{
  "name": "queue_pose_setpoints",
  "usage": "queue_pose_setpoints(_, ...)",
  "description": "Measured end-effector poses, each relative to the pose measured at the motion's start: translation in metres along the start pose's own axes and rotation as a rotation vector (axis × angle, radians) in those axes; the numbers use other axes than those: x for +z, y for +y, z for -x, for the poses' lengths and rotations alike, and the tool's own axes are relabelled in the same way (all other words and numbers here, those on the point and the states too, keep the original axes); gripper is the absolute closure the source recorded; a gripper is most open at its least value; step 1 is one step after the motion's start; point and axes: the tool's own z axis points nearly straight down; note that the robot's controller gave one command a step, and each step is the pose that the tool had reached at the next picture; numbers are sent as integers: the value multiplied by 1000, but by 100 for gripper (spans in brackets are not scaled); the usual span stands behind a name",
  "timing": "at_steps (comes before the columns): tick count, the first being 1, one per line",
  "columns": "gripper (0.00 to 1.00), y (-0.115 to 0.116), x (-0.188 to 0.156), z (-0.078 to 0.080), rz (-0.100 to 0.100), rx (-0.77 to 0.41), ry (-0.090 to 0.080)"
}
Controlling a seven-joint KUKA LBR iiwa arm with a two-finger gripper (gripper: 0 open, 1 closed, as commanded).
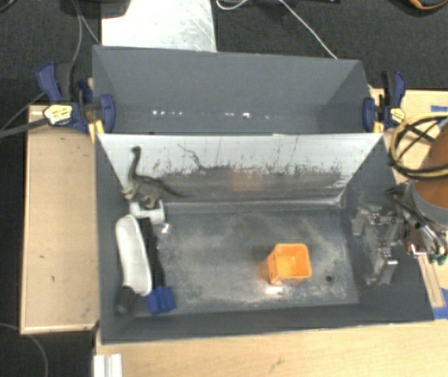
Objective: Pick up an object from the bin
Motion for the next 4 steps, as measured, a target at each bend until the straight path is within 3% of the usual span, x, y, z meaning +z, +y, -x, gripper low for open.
queue_pose_setpoints(1, 0, 99, 95, -13, 3, -140, -2)
queue_pose_setpoints(2, 0, 103, 52, 3, 0, -143, -2)
queue_pose_setpoints(3, 0, 165, 66, -16, 4, -173, -3)
queue_pose_setpoints(4, 0, 164, 96, -13, 1, -63, -3)
